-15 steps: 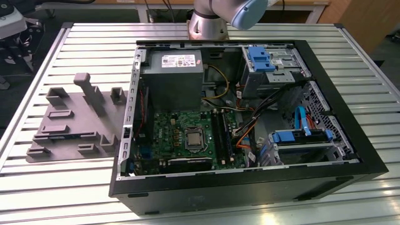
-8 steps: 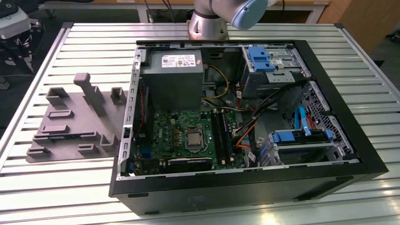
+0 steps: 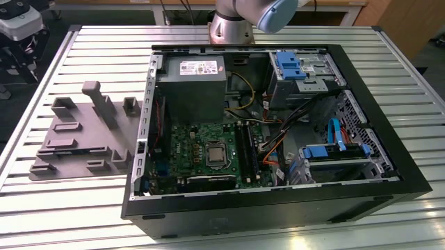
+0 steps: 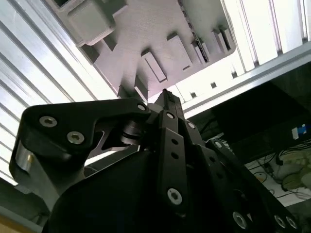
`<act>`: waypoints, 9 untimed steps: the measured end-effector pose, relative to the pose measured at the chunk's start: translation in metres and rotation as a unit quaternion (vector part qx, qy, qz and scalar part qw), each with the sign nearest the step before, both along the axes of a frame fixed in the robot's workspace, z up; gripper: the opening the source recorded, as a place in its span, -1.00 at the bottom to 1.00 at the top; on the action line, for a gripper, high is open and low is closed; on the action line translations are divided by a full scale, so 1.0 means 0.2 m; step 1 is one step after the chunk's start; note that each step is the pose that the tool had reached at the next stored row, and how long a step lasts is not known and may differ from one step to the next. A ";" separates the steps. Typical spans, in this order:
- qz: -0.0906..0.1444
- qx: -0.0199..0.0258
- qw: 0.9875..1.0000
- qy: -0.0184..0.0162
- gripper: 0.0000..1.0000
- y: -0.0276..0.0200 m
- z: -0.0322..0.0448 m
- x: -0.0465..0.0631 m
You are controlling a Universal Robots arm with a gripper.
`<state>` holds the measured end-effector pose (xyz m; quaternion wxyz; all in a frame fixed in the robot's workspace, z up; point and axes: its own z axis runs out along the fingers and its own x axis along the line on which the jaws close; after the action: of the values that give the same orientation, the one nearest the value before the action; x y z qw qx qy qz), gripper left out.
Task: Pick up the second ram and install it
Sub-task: 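Pick up the second ram and move it above second insertion slot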
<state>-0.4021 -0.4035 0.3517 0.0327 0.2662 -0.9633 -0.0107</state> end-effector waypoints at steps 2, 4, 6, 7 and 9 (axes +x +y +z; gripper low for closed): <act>0.018 0.000 1.000 0.000 -0.79 0.000 -0.003 0.00; 0.037 0.000 0.999 0.000 -0.79 0.000 -0.007 0.00; 0.055 0.000 0.999 0.000 -0.79 0.000 -0.011 0.00; 0.063 0.000 0.998 0.000 -0.79 0.000 -0.012 0.00; 0.078 0.000 0.997 -0.001 -0.79 0.000 -0.016 0.00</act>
<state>-0.4021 -0.4035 0.3485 0.0328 0.3404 -0.9397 -0.0078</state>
